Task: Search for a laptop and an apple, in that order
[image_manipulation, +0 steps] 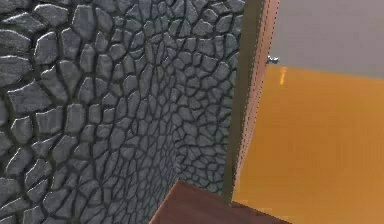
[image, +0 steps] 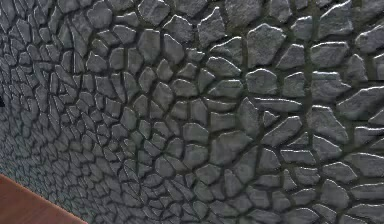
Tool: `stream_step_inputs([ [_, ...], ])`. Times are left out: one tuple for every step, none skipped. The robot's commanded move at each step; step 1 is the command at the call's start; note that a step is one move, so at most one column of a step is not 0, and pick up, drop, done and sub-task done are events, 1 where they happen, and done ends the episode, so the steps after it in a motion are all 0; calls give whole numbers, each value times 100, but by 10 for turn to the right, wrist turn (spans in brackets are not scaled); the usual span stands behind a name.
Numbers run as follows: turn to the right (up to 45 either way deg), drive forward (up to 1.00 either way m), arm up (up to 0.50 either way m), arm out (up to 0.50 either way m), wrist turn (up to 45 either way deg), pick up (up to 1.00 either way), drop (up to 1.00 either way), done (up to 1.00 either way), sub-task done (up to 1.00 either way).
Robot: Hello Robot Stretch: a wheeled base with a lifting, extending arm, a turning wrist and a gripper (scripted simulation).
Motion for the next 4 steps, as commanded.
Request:
stream_step_inputs([
  [0,5,0,0,0,0,0,0,0],
  [-450,0,0,0,0,0,0,0,0],
  [-390,0,0,0,0,0,0,0,0],
  [0,65,0,0,0,0,0,0,0],
])
